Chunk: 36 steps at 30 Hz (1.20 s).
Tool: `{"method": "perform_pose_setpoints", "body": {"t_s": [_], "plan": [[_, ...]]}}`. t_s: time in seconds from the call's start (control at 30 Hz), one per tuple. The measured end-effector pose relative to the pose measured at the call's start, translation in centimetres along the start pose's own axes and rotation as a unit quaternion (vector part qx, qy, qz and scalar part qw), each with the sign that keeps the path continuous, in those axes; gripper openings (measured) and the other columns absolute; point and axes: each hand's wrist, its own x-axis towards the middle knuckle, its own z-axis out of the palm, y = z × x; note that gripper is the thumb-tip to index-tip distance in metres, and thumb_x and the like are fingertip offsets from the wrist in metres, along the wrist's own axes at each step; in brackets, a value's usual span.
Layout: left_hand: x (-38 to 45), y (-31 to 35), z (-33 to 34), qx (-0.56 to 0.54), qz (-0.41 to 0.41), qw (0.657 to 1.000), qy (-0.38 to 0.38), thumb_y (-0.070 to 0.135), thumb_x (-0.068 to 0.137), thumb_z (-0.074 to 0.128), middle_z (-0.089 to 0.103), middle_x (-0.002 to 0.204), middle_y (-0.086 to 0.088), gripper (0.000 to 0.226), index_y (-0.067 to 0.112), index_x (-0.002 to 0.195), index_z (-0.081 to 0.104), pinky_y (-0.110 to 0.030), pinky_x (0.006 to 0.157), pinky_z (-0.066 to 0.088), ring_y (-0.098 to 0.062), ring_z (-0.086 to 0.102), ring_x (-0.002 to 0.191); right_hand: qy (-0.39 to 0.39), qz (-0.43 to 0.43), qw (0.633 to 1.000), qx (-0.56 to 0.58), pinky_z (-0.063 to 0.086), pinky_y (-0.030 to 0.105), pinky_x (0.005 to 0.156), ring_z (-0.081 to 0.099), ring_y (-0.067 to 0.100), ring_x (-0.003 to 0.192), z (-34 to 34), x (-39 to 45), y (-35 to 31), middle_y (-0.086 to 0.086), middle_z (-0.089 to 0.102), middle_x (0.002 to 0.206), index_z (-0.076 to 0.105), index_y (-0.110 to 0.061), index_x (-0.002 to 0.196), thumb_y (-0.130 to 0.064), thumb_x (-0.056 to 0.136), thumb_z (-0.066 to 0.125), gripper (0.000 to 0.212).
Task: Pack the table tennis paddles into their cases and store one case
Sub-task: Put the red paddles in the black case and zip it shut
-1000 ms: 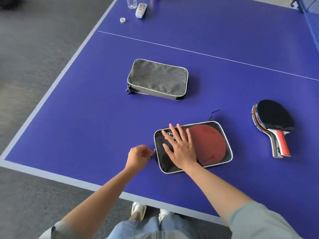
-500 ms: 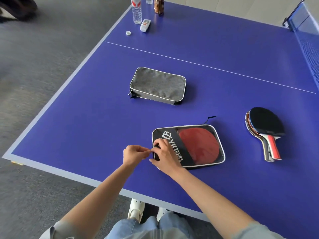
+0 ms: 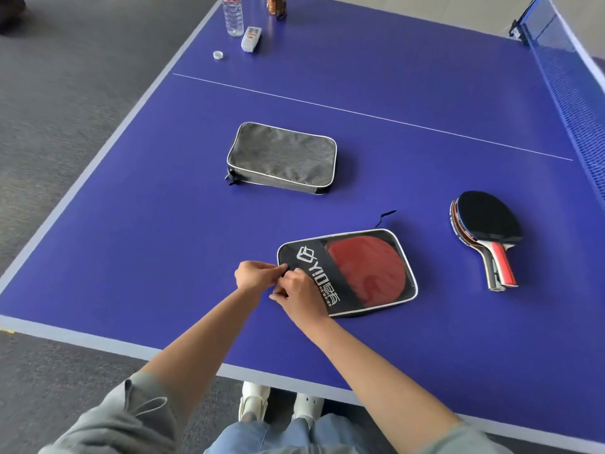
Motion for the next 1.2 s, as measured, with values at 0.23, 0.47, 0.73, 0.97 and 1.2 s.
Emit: {"method": "perform_pose_setpoints", "body": {"t_s": [0.23, 0.47, 0.73, 0.97, 1.2], "plan": [[1.1, -0.8, 0.4, -0.064, -0.014, 0.998, 0.005, 0.022, 0.068, 0.084, 0.071, 0.065, -0.001, 0.015, 0.011, 0.066, 0.074, -0.018, 0.06, 0.053, -0.006, 0.066, 0.048, -0.022, -0.137, 0.988, -0.073, 0.052, 0.023, 0.055, 0.059, 0.022, 0.061, -0.3, -3.2, -0.5, 0.005, 0.059, 0.057, 0.063, -0.005, 0.054, -0.007, 0.049, 0.089, 0.027], [1.2, -1.0, 0.7, -0.012, 0.039, 0.999, 0.004, 0.024, 0.075, 0.079, 0.07, 0.071, -0.005, 0.02, 0.005, 0.081, 0.076, -0.02, 0.065, 0.051, -0.015, 0.068, 0.063, 0.038, -0.064, 0.997, -0.021, 0.049, 0.025, 0.047, 0.057, 0.022, 0.056, -1.5, -8.2, 2.9, 0.004, 0.061, 0.058, 0.063, -0.005, 0.06, -0.005, 0.064, 0.083, 0.02], [-0.6, -1.2, 2.9, 0.345, 0.425, 0.837, 0.014, 0.03, 0.089, 0.062, 0.035, 0.148, -0.006, 0.053, 0.018, 0.137, 0.045, -0.041, 0.108, 0.032, -0.03, 0.027, 0.138, 0.126, 0.222, 0.933, 0.254, 0.056, 0.026, 0.064, 0.066, 0.017, 0.065, 0.1, -9.2, 1.5, 0.007, 0.072, 0.071, 0.072, -0.005, 0.076, 0.001, 0.075, 0.066, 0.009], [0.3, -3.2, 5.3, 0.543, 0.459, 0.702, -0.05, 0.052, 0.096, 0.033, 0.001, 0.16, -0.001, 0.058, 0.042, 0.146, 0.006, -0.048, 0.117, 0.001, -0.029, -0.002, 0.147, 0.141, 0.281, 0.889, 0.334, 0.054, 0.016, 0.067, 0.065, 0.003, 0.068, 0.1, -9.6, 3.2, -0.007, 0.068, 0.07, 0.068, -0.011, 0.081, -0.008, 0.076, 0.073, 0.008], [0.4, -3.6, 5.2, 0.538, 0.485, 0.689, -0.031, 0.053, 0.093, 0.036, 0.008, 0.159, -0.004, 0.06, 0.04, 0.146, 0.012, -0.049, 0.117, 0.007, -0.032, 0.004, 0.147, 0.158, 0.289, 0.88, 0.342, 0.053, 0.017, 0.069, 0.067, 0.009, 0.073, -1.3, -10.7, 6.1, -0.003, 0.07, 0.073, 0.065, -0.017, 0.079, -0.008, 0.077, 0.072, 0.011]]}}
